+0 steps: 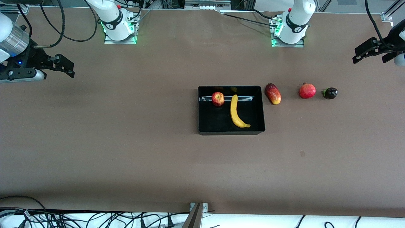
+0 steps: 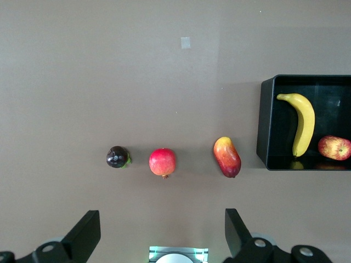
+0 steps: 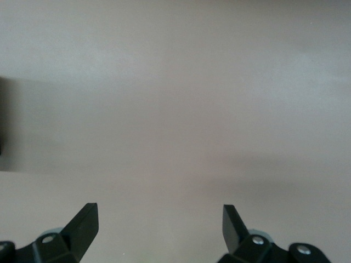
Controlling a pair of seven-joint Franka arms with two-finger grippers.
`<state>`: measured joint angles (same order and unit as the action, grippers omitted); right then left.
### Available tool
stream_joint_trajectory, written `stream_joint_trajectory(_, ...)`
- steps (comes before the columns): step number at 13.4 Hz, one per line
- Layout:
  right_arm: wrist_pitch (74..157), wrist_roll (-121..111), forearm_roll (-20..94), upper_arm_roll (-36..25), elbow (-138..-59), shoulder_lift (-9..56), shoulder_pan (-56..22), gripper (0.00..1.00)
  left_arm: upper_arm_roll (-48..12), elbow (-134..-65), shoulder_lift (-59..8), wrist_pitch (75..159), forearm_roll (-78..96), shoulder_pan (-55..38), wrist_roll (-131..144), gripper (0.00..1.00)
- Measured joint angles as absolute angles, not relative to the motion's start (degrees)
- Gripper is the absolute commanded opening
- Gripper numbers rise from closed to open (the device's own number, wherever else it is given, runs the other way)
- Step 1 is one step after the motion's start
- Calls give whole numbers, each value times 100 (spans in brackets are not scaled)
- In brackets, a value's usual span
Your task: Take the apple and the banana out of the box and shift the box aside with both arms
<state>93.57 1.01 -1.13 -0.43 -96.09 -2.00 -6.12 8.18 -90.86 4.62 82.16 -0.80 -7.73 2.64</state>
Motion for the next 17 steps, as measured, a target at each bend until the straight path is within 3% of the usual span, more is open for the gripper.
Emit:
stream_joint_trajectory(6,9357,101,-113,-43,-9609,-200,-612,100,757,-9163,371,8243,176,-791,871,100)
stream_joint_trajectory(8,9358,101,-113,-43,-9608,-200,-612,100,397,-9238,96,8532,219,-811,1728,100)
stream_joint_trajectory(13,9358,101,-113,-43,-9605,-197,-612,100,-922,-9330,-1554,10309,190,-992,5161,100)
stream_joint_trajectory(17,9358,101,-113,-43,-9604,-197,-612,100,-1021,-9307,-2621,11462,181,-1637,7087,100)
